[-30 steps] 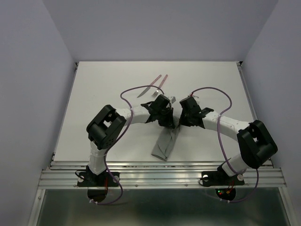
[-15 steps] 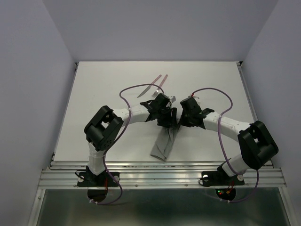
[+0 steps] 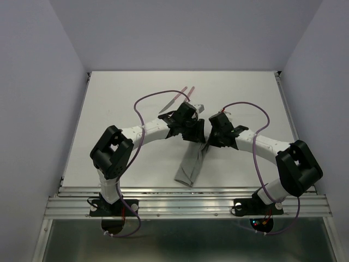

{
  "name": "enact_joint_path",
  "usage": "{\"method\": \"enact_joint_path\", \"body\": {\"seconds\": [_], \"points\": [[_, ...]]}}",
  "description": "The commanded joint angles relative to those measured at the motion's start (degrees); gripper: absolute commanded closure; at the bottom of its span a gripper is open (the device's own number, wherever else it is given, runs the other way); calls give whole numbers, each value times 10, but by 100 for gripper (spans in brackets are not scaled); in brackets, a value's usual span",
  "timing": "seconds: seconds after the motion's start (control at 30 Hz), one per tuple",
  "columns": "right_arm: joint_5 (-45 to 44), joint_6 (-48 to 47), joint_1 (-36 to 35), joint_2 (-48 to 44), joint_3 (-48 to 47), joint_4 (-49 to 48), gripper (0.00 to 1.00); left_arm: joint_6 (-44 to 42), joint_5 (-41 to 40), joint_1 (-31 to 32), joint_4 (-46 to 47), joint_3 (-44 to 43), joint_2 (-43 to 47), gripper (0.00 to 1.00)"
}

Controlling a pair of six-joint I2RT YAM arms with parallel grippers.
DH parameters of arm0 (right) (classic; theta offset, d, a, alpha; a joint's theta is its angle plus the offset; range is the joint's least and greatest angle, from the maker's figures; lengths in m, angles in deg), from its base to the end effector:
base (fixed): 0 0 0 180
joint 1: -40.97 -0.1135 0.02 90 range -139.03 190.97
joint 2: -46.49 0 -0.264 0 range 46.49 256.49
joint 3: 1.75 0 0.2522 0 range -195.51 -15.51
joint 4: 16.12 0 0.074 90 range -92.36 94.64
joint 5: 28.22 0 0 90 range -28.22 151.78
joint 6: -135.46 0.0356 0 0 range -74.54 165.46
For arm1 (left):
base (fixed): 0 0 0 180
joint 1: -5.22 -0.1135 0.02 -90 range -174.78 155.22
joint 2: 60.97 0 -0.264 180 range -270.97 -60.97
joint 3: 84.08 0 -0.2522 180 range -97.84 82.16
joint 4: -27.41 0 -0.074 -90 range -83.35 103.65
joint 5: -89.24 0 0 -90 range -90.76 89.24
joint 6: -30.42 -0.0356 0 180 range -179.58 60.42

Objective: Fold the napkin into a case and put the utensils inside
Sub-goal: Stuff the smaller-rectangle-folded napkin at the center of the board.

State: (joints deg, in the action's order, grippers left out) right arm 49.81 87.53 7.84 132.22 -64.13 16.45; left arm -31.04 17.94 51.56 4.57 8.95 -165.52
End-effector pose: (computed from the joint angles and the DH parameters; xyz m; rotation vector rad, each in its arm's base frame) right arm 0.2493 0.1539 0.1867 0.2787 2.5205 0.2634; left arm 0.2739 -0.3036 0.2230 0.5638 2.3947 -1.0095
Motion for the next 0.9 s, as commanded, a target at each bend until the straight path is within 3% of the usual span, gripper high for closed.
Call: {"method": "enact_joint_path", "body": {"seconds": [0.0,0.03,0.07,0.17,0.27,0.47,0.63,0.77,0.87], "points": [[-2,7,-5,-19,3,-15,99,-10,8,-3,8,-21,15,47],[-2,7,-5,-20,4,-15,99,-8,6,-4,13,-21,15,50],[-2,7,-5,-21,5,-15,99,0,2,-6,21,-20,15,63],[-2,7,-5,-22,5,-15,99,14,-7,-13,41,-21,11,85],[0,7,-5,-24,4,-15,99,27,-8,-17,58,-25,2,97],[3,6,-5,-20,2,-16,99,46,16,-17,112,-27,-13,98],[5,8,-5,-18,3,-18,99,64,19,-17,147,-23,-21,83],[5,8,-5,-21,4,-18,99,71,19,-17,143,-24,-25,56],[5,7,-5,-21,5,-18,99,71,27,-17,144,-21,-22,44]]}}
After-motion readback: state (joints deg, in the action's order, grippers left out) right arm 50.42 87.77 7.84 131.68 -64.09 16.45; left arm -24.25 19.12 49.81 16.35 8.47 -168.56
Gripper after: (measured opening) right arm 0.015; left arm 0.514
